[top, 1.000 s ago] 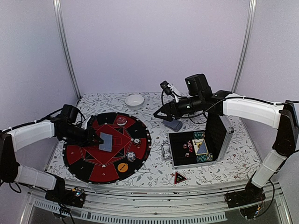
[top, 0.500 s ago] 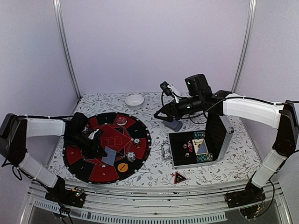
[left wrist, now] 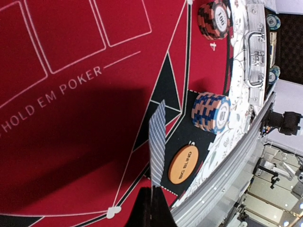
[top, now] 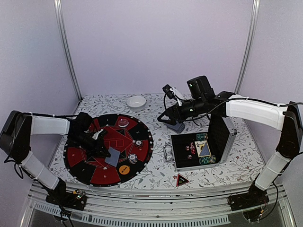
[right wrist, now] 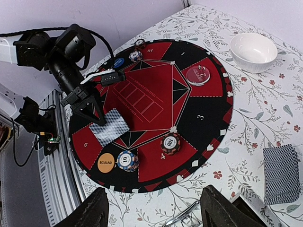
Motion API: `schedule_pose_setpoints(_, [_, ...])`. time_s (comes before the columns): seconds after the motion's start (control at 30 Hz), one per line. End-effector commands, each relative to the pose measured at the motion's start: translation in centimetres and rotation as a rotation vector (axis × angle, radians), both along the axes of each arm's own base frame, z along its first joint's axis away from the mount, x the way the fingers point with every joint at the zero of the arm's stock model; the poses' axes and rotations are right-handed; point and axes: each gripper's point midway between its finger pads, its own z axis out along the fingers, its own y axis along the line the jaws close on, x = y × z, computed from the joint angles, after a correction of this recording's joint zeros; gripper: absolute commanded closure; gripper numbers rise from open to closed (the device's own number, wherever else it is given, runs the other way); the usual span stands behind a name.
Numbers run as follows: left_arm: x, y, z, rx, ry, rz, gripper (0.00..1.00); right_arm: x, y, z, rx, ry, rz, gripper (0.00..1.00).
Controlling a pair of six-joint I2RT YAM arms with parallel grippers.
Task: Distribute texas hold em gaming equipment
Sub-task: Place the poker card in the big blind area, then pick up the face-down deck piles from the center of the board.
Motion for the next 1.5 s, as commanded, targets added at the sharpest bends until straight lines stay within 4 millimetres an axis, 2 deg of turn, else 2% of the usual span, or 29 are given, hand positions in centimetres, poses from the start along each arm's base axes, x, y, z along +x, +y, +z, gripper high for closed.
schedule_pose_setpoints(0.0, [0.2, -0.1, 0.3, 0.022, -0.027, -0.019, 1.0, 0.1, 0.0, 1.8, 0.013, -0.038, -0.005, 0.32])
schedule_pose_setpoints(0.17, [0.1, -0.3, -0.7, 0.017, 0.005, -0.037, 1.0, 0.8, -0.4, 1.8, -0.009, -0.052, -0.039, 0.3])
schedule_pose_setpoints(0.2, [0.3, -0.2, -0.8, 0.023, 0.003, -0.036, 0.95, 1.0, -0.6, 1.7, -0.019, -0.059, -0.051, 0.29])
schedule_pose_setpoints(0.27, [0.8, 0.0, -0.7, 0.047, -0.012, -0.028, 0.78, 1.9, -1.2, 1.4, -0.055, -0.068, -0.091, 0.27])
schedule_pose_setpoints(0.33, [1.5, 0.3, -0.1, 0.075, -0.04, -0.016, 0.67, 3.4, -2.2, 0.5, -0.111, -0.074, -0.146, 0.23])
schedule_pose_setpoints(0.37, [1.9, 0.5, 0.4, 0.088, -0.062, -0.007, 0.58, 4.3, -2.7, 0.2, -0.138, -0.079, -0.174, 0.2])
schedule_pose_setpoints(0.47, [3.1, 1.0, 2.3, 0.118, -0.126, 0.023, 0.34, 7.4, -4.9, -2.4, -0.263, -0.071, -0.271, 0.08])
schedule_pose_setpoints(0.5, [3.4, 1.0, 2.9, 0.124, -0.141, 0.028, 0.32, 8.4, -5.6, -3.6, -0.311, -0.071, -0.284, 0.03])
schedule_pose_setpoints(0.53, [3.6, 1.2, 3.4, 0.129, -0.157, 0.033, 0.3, 9.2, -6.1, -4.6, -0.353, -0.062, -0.296, 0.0])
schedule_pose_setpoints(0.73, [5.2, 1.3, 7.8, 0.133, -0.315, 0.056, 0.28, 13.8, -8.5, -10.7, -0.564, -0.031, -0.298, 0.01])
schedule_pose_setpoints(0.77, [5.3, 1.2, 8.3, 0.126, -0.335, 0.054, 0.28, 14.2, -8.8, -12.2, -0.604, -0.021, -0.285, 0.01])
schedule_pose_setpoints(0.83, [5.3, 0.9, 8.9, 0.114, -0.358, 0.042, 0.27, 15.0, -8.8, -13.5, -0.634, -0.016, -0.26, 0.01])
schedule_pose_setpoints(1.03, [4.8, 0.4, 8.0, 0.103, -0.339, 0.005, 0.27, 16.4, -8.4, -15.0, -0.662, -0.03, -0.187, 0.01])
schedule_pose_setpoints(1.27, [4.8, -0.7, 8.7, 0.051, -0.363, -0.033, 0.27, 15.9, -7.5, -16.9, -0.654, 0.009, -0.09, 0.01])
schedule_pose_setpoints(1.33, [4.8, -0.8, 8.9, 0.039, -0.368, -0.04, 0.27, 15.6, -7.3, -18.9, -0.662, 0.046, -0.06, 0.01])
schedule_pose_setpoints(1.47, [4.8, -1.0, 9.0, 0.031, -0.373, -0.048, 0.27, 16.1, -7.7, -20.4, -0.701, 0.048, -0.072, 0.01])
